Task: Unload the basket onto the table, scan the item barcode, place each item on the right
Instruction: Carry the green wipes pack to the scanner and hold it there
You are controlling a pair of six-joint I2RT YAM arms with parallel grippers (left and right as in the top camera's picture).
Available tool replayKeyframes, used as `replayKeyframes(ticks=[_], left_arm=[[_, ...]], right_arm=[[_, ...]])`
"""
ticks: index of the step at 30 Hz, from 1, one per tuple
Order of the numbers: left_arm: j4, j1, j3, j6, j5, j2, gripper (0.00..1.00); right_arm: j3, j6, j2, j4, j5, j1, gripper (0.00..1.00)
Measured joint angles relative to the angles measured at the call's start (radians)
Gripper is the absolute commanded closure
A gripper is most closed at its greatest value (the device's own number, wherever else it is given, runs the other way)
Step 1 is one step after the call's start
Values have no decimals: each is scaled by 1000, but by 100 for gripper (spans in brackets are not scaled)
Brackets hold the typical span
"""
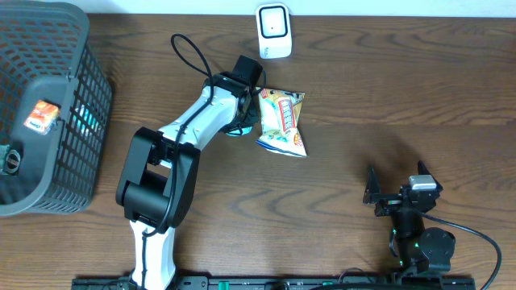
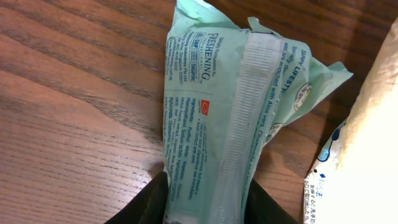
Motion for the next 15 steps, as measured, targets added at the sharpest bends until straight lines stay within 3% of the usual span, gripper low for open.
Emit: replayKeyframes(ticks=[2, 4, 6, 8, 9, 15], left_arm=[[0, 0, 0, 1, 4, 0, 60], [0, 0, 1, 8, 16, 0, 43], [0, 0, 9, 26, 27, 0, 33], [-1, 0, 23, 58, 33, -10, 16], [0, 0, 30, 74, 37, -21, 4], [35, 8, 65, 146, 48, -211, 0]], right_arm=[[0, 0, 0, 0, 0, 0, 1], [0, 0, 0, 0, 0, 0, 1], [0, 0, 0, 0, 0, 0, 1], [0, 0, 0, 0, 0, 0, 1], [0, 0, 0, 0, 0, 0, 1], [0, 0, 0, 0, 0, 0, 1]])
